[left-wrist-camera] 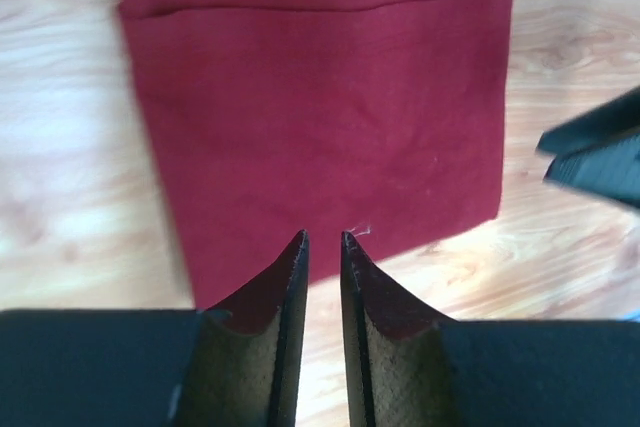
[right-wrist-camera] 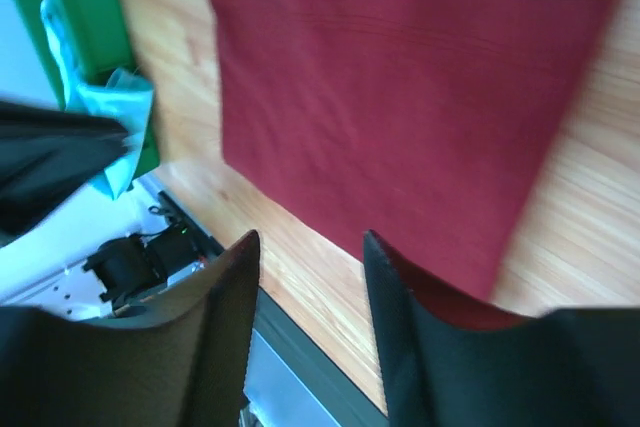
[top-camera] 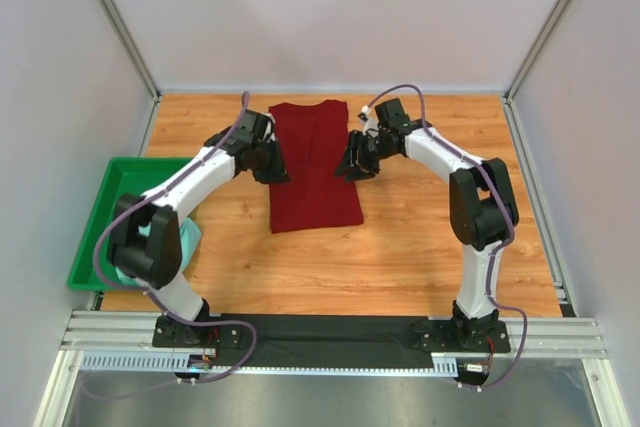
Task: Fold and stack the t-shirts
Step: Fold the tshirt
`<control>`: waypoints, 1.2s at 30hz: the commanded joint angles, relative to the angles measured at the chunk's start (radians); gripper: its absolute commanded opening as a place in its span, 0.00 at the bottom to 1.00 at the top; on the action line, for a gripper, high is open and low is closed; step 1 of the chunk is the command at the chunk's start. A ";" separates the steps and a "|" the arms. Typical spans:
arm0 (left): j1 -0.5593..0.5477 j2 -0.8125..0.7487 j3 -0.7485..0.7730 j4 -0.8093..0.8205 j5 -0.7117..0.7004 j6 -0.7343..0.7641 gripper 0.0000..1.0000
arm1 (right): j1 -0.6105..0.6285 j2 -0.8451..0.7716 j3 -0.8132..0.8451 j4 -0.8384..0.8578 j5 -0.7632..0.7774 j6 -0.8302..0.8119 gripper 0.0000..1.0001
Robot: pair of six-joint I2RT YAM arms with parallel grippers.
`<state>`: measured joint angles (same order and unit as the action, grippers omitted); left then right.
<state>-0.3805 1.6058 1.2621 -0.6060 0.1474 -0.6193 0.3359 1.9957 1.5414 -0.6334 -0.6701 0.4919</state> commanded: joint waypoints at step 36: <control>0.023 0.149 -0.314 0.072 0.142 0.041 0.08 | 0.042 0.118 -0.344 0.161 -0.174 -0.035 0.06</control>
<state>-0.3584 1.7588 0.9928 -0.4843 0.3477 -0.6182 0.4252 2.1460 1.2785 -0.4446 -0.9047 0.4900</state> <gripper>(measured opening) 0.082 0.054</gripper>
